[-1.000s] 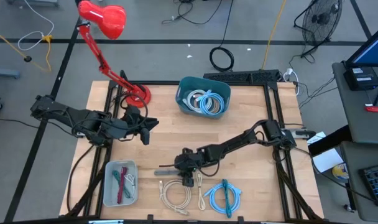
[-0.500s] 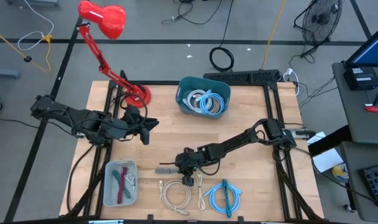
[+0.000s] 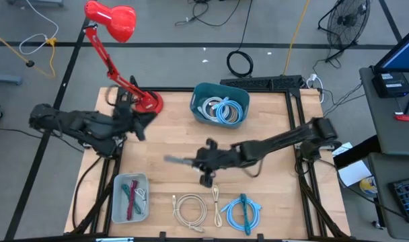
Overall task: Pick & Place USB Port
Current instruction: Put the dark gray charger cable into the gray bin
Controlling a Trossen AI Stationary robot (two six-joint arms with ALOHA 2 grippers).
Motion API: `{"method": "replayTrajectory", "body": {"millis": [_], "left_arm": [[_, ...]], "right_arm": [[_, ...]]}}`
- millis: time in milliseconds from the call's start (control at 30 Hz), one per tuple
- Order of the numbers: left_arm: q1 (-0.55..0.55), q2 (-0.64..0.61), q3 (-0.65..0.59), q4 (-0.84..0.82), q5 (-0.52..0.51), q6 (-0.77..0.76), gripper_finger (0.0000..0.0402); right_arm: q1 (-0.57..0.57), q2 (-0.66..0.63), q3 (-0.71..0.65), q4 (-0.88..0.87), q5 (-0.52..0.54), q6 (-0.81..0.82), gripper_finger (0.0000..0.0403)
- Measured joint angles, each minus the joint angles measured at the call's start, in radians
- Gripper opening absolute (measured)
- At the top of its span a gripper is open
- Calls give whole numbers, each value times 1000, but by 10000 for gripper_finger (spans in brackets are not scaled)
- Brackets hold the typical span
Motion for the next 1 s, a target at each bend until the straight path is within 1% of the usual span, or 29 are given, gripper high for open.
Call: {"method": "replayTrajectory", "body": {"millis": [100, 167, 200, 267, 367, 500, 567, 633, 733, 900, 1000], "left_arm": [[9, -68, 0, 2, -5, 35, 78], [15, -91, -1, 37, 19, 60, 78], [16, -93, -7, 78, 43, 76, 78], [17, -89, -40, 173, 123, 120, 78], [16, -52, -126, 422, 245, 186, 78], [35, 38, -256, 807, 365, 217, 78], [61, 96, -291, 974, 448, 215, 79], [87, 158, -294, 1105, 528, 210, 83], [115, 231, -267, 1186, 583, 205, 106], [164, 309, -205, 1196, 677, 185, 165], [177, 341, -171, 1195, 698, 182, 184]], "right_arm": [[2, -109, 0, 13, 89, -2, 18], [2, -172, 1, 43, 137, -5, 18], [2, -201, 2, 54, 157, -10, 18], [2, -247, 2, 69, 188, -24, 17], [1, -297, 2, 91, 194, -36, 17], [5, -335, 2, 115, 199, -43, 17], [10, -341, 2, 113, 214, -48, 17], [12, -341, 2, 117, 214, -50, 17], [18, -339, 2, 138, 213, -48, 17], [22, -337, 2, 157, 212, -46, 17], [22, -337, 2, 158, 213, -47, 17]]}}
